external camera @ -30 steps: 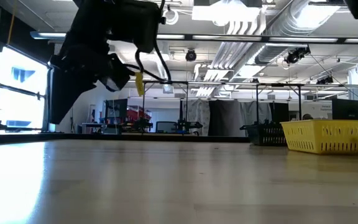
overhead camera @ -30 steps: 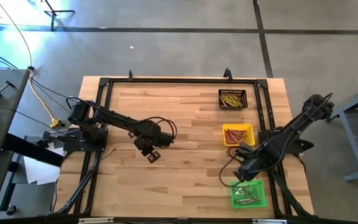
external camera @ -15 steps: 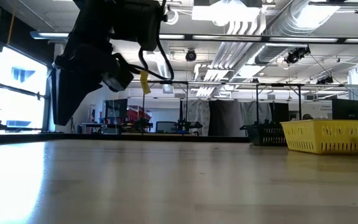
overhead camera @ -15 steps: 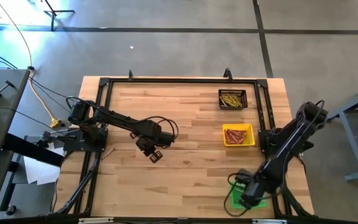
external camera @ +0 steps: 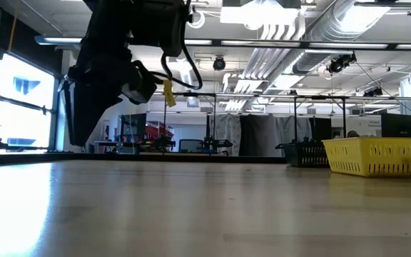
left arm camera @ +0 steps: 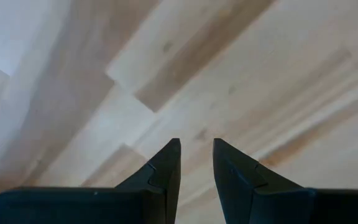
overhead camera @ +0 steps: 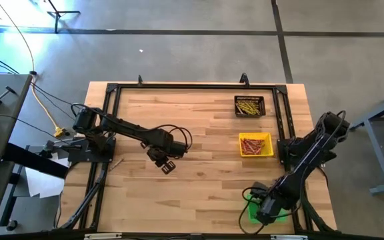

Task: Sort crayons
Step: Put the gray crayon into the green bin

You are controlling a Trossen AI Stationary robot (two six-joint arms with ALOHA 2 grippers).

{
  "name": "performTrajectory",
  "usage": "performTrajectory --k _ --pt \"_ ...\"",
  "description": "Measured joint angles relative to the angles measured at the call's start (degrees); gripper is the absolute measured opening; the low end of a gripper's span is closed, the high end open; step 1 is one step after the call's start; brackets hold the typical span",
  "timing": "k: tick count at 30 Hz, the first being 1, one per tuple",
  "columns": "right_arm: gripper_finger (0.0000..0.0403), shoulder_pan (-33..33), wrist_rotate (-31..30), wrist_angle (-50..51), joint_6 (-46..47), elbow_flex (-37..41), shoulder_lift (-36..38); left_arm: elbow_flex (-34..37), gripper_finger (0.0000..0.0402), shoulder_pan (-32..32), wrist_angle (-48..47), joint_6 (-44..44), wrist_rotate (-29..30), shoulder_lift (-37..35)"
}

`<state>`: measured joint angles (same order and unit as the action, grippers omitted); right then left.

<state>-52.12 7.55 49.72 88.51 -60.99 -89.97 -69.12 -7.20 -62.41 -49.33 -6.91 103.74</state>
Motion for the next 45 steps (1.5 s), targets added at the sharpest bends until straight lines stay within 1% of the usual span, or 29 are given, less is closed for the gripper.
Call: performTrajectory --k 3,7,10,13,15,17,20,23,26,29,31,34,38,39,42,44,45 --pt "0.0104 0.0 -2.2 0.7 -2.0 0.0 2.7 0.0 0.0080 0.0 1.6 -0.5 2.5 0.0" --pt "0.0104 0.6 -6.3 4.3 -4.6 0.0 8.1 0.0 0.0080 -0.5 8.2 0.9 2.7 -0.3" --pt "0.0105 1.8 -10.3 10.0 -5.6 0.0 12.2 0.0 0.0080 -1.7 15.4 2.6 6.1 -1.6" --pt "0.0105 3.8 -13.9 16.4 -6.6 0.0 15.7 0.0 0.0080 -2.1 17.8 1.9 10.5 -3.9" --pt "0.0106 5.4 -15.5 20.2 -7.9 0.0 17.5 -0.1 0.0080 -2.0 13.8 0.7 12.5 -5.7" --pt "0.0106 7.0 -16.8 22.8 -9.6 0.0 18.8 -0.1 0.0080 -2.2 4.1 -0.3 14.1 -8.0" --pt "0.0106 9.2 -18.6 25.3 -13.4 0.0 20.0 0.0 0.0080 -4.1 -12.3 -4.4 16.2 -11.6" --pt "0.0106 11.4 -20.8 25.8 -17.7 0.0 20.2 0.7 0.0080 -7.7 -22.1 -6.0 17.2 -16.3" --pt "0.0106 14.2 -22.2 25.6 -20.0 0.0 20.2 5.0 0.0080 -11.8 -23.2 -9.3 14.0 -22.4" --pt "0.0106 17.0 -23.0 25.5 -20.9 0.0 20.2 11.3 0.0080 -14.8 -22.5 -15.5 10.5 -29.1" --pt "0.0106 18.9 -23.9 25.1 -21.6 0.0 20.2 15.6 0.0080 -16.2 -20.7 -19.2 8.5 -33.2" --pt "0.0106 22.2 -24.3 23.4 -22.1 0.0 20.2 21.6 0.0080 -17.7 -16.8 -22.2 6.0 -37.9" --pt "0.0106 26.4 -24.5 19.4 -23.0 0.0 20.2 28.0 0.0080 -18.3 -15.4 -23.7 5.1 -40.9" --pt "0.0106 27.3 -24.5 18.1 -23.3 0.0 20.2 27.6 0.0080 -18.3 -16.3 -24.4 5.5 -40.7" --pt "0.0106 29.9 -24.5 13.6 -25.4 0.0 20.2 27.1 0.0080 -18.3 -14.8 -24.7 7.3 -41.4" --pt "0.0106 31.4 -24.4 10.7 -26.2 0.0 20.2 27.5 0.0080 -18.3 -15.4 -26.7 6.9 -41.1" --pt "0.0106 32.1 -24.4 9.4 -26.8 0.0 20.2 27.3 0.0080 -18.3 -14.2 -27.5 6.4 -41.0"
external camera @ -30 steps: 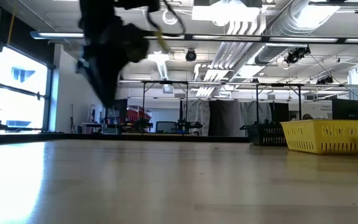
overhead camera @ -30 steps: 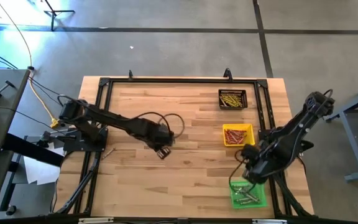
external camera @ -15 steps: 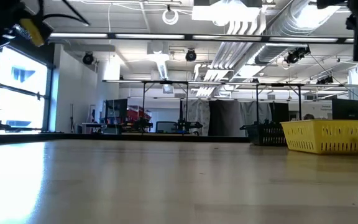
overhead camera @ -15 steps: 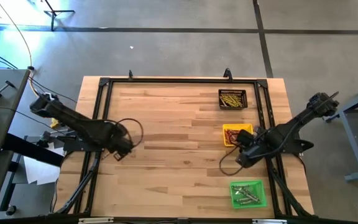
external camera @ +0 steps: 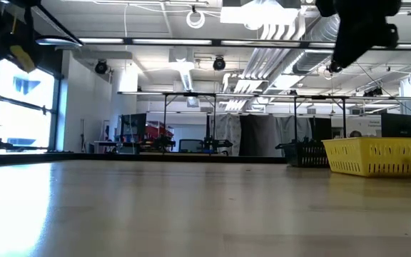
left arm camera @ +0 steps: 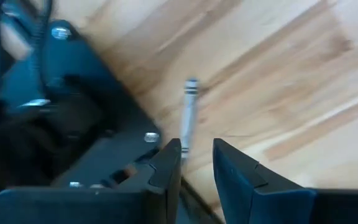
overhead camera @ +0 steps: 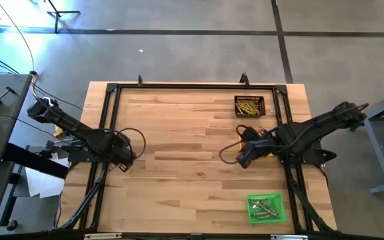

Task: Sort crayons
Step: Put the gray crayon into the green bin

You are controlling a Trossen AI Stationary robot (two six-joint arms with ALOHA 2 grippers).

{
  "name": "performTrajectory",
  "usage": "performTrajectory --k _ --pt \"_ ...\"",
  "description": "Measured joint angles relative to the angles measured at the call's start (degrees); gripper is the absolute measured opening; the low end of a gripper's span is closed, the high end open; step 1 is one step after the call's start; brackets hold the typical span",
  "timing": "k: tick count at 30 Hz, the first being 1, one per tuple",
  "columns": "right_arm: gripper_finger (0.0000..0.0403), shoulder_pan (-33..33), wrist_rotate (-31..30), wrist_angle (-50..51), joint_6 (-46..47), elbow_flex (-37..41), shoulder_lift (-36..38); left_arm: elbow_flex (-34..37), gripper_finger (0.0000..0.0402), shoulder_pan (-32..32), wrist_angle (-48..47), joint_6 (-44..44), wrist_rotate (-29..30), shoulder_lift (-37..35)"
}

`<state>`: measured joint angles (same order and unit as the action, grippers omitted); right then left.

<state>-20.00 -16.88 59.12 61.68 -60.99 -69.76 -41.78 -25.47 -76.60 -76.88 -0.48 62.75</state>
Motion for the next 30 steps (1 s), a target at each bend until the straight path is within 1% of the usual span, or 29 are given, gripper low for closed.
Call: performTrajectory --k 6,11,15,18,24,30 --pt "0.0106 2.9 0.1 -5.7 -1.8 0.0 0.0 0.0 0.0080 0.0 0.0 -2.1 -0.5 2.2" --pt "0.0106 3.9 0.8 -6.2 -3.0 0.0 0.0 -0.3 0.0080 0.1 0.1 -2.2 -1.2 4.4" --pt "0.0106 3.9 0.8 -6.3 -5.0 0.0 0.0 -0.7 0.0080 1.2 2.6 -1.9 -4.7 6.4" --pt "0.0106 3.9 0.8 -6.2 -6.7 0.0 0.0 -0.8 0.0080 2.0 3.4 -1.8 -5.1 8.1" --pt "0.0106 3.9 0.8 -6.2 -11.9 0.0 0.0 -0.8 0.0080 5.7 3.2 -2.3 -7.4 12.3" --pt "0.0106 3.9 0.8 -6.1 -17.4 0.0 0.0 -0.8 0.0080 10.2 3.2 1.8 -8.8 15.9"
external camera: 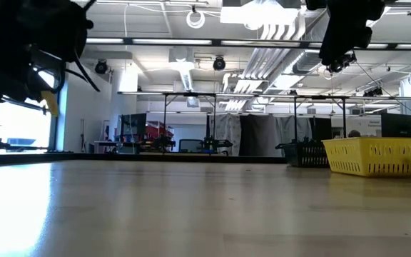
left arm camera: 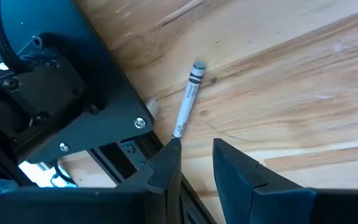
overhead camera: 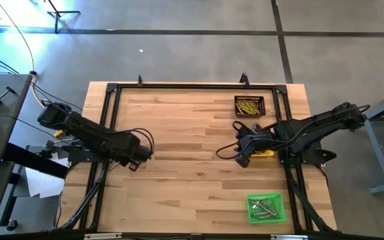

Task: Sort crayons
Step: Put the gray crayon into the green bin

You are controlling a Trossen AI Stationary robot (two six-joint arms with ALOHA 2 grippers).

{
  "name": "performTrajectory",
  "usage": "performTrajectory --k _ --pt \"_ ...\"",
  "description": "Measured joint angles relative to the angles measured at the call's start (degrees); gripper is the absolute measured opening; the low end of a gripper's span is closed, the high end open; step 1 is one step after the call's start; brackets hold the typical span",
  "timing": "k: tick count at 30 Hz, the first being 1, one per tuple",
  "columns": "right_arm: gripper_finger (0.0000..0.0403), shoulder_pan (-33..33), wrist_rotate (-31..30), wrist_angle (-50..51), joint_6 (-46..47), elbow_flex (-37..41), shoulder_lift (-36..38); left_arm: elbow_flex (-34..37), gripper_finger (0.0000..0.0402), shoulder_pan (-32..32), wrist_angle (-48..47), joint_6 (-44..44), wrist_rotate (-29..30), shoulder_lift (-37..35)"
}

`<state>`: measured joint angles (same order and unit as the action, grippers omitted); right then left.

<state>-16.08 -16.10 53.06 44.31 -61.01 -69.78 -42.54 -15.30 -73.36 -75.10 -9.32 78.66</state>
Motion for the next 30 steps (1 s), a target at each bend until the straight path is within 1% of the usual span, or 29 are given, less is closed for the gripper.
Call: performTrajectory --k 4,9,12,15,21,30 --pt "0.0106 0.0 0.1 0.1 -3.1 0.0 0.0 0.0 0.0080 2.3 -0.2 1.2 -1.6 1.0" --pt "0.0106 0.0 0.2 0.4 -6.3 0.0 0.0 0.0 0.0080 4.7 0.0 -0.2 -2.9 2.0" --pt "0.0106 0.0 0.2 0.9 -7.9 0.0 0.0 0.0 0.0080 6.1 1.5 0.1 -5.3 2.9" --pt "0.0106 0.0 0.3 1.3 -9.7 0.0 0.0 0.0 0.0080 7.1 3.7 0.3 -5.5 4.3" --pt "0.0106 0.0 0.4 2.0 -12.9 0.0 0.0 0.9 0.0080 10.3 3.2 0.3 -5.9 6.9" --pt "0.0106 0.7 0.5 4.2 -15.1 0.0 0.0 2.0 0.0080 16.2 3.7 3.3 -8.1 8.2"
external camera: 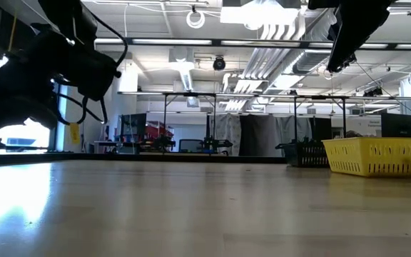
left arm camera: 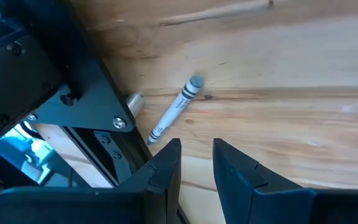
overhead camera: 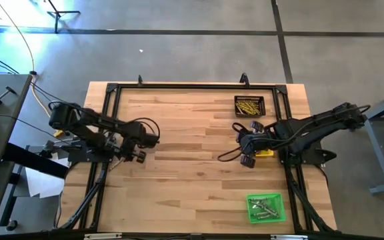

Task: Sort crayons
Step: Put the gray crayon into the green bin

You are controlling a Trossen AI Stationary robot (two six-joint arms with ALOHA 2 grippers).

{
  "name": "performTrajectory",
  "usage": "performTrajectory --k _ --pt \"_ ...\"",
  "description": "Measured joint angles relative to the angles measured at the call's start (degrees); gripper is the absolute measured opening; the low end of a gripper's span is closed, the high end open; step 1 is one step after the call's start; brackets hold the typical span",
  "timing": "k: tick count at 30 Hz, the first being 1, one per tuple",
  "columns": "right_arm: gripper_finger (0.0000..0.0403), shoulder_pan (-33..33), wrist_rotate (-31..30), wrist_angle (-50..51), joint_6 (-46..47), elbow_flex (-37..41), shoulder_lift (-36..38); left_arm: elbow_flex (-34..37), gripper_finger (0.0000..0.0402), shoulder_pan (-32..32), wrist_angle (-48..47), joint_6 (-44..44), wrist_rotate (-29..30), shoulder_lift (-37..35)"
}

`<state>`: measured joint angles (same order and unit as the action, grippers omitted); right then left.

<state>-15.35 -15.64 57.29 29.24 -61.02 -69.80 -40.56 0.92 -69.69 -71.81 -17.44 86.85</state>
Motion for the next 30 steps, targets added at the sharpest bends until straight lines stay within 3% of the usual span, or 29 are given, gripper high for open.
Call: performTrajectory --k 12,18,23,30 --pt "0.0106 0.0 0.0 0.7 -2.6 0.0 0.0 0.0 0.0080 4.7 0.3 4.0 -1.1 0.0" --pt "0.0106 0.0 -0.1 0.7 -4.9 0.0 0.0 0.0 0.0080 4.6 3.4 1.8 -7.6 0.0" --pt "0.0106 0.0 -0.2 0.7 -6.3 0.0 0.0 -0.1 0.0080 4.6 7.6 0.1 -9.5 0.0" --pt "0.0106 0.0 -0.2 0.2 -6.8 0.0 0.0 -4.3 0.0080 5.6 7.7 5.9 -3.8 -0.1"
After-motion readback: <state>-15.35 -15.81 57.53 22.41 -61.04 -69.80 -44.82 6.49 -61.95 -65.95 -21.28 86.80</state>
